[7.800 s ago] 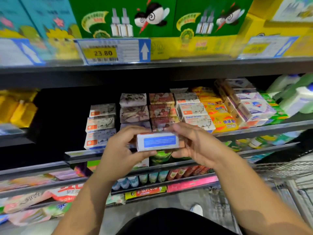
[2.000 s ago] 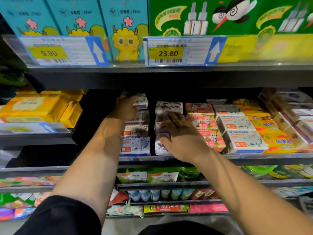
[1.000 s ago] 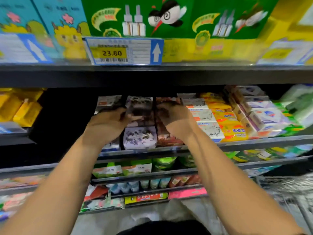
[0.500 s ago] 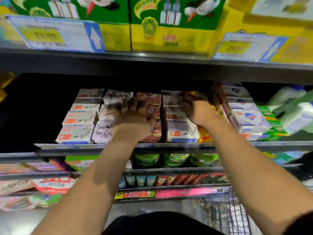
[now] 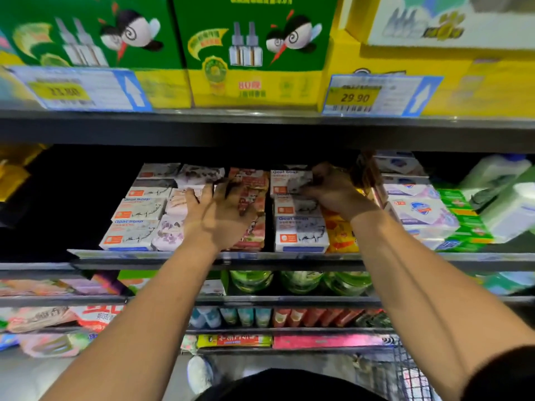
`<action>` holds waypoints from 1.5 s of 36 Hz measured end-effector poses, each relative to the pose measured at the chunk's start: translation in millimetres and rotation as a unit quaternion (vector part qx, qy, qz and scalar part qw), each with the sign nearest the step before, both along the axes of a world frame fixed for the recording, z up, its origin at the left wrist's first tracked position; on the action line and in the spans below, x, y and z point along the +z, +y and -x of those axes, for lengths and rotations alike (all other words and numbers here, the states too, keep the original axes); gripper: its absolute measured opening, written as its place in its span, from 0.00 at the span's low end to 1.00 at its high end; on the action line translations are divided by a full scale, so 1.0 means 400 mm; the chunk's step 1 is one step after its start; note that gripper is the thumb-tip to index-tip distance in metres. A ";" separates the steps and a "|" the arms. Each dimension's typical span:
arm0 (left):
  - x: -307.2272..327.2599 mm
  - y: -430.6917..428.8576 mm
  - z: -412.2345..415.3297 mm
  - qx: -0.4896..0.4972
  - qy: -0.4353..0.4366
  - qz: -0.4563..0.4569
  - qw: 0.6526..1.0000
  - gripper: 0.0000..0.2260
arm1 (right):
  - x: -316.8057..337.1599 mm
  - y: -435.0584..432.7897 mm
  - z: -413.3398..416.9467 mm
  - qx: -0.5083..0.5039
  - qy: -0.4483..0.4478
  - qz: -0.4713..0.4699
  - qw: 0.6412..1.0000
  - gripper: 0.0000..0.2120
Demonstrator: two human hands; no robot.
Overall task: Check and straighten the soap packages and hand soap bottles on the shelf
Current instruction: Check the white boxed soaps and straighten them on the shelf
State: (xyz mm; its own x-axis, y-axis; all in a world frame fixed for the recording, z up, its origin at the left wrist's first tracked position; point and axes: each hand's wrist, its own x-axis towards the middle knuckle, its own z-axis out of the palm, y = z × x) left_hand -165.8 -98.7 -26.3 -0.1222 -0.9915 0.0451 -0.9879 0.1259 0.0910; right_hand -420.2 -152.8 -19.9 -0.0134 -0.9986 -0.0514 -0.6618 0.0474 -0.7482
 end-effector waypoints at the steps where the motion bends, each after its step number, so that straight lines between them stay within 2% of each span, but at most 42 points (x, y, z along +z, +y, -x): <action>1: 0.003 0.000 0.001 0.001 -0.001 -0.003 1.000 0.31 | 0.001 0.000 -0.002 0.001 -0.010 0.005 1.000 0.25; 5: 0.007 0.004 0.003 0.006 -0.006 0.002 1.000 0.32 | 0.004 -0.005 0.003 -0.007 -0.017 0.035 0.999 0.21; 9: 0.005 0.003 0.004 0.010 -0.004 0.004 1.000 0.31 | 0.002 -0.011 0.006 -0.026 -0.067 0.061 0.996 0.16; 15: 0.005 0.003 0.004 0.010 0.001 0.003 1.000 0.32 | 0.025 -0.015 -0.001 -0.006 -0.107 0.053 0.993 0.19; 18: 0.004 0.001 0.005 0.010 -0.002 -0.001 1.000 0.31 | 0.033 -0.006 -0.004 0.019 -0.108 0.033 0.993 0.26; 22: -0.001 -0.001 0.002 0.007 -0.005 -0.007 1.000 0.31 | 0.033 0.014 0.000 0.045 -0.038 0.069 0.996 0.20; 26: 0.002 -0.002 0.004 0.010 -0.013 -0.017 1.000 0.32 | 0.037 0.040 0.011 0.021 -0.021 0.096 0.995 0.21; 33: 0.017 0.003 0.007 0.021 0.000 -0.022 1.000 0.33 | 0.085 0.120 0.017 -0.053 -0.166 0.134 0.975 0.15; 37: 0.031 0.005 -0.002 0.007 0.066 0.002 0.998 0.29 | 0.088 0.190 0.014 -0.049 -0.349 0.056 0.934 0.07; 39: 0.038 0.023 -0.002 -0.041 0.109 0.075 0.990 0.27 | 0.079 0.227 0.019 -0.055 -0.379 0.011 0.924 0.06; 41: 0.044 0.057 0.006 -0.130 0.175 0.142 0.966 0.27 | 0.080 0.268 0.019 -0.060 -0.385 -0.027 0.921 0.06; 45: 0.061 0.166 0.053 -0.255 0.280 0.063 0.923 0.32 | 0.086 0.349 0.008 -0.051 -0.428 -0.087 0.898 0.08; 47: 0.049 0.203 0.076 -0.300 0.298 0.078 0.903 0.26 | 0.083 0.381 0.001 -0.049 -0.425 -0.103 0.898 0.08; 49: 0.043 0.223 0.089 -0.312 0.309 0.099 0.893 0.20 | 0.076 0.406 -0.001 -0.050 -0.416 -0.112 0.901 0.09; 54: 0.047 0.260 0.096 -0.232 0.427 0.052 0.872 0.18 | 0.074 0.447 0.021 -0.032 -0.440 -0.155 0.884 0.11</action>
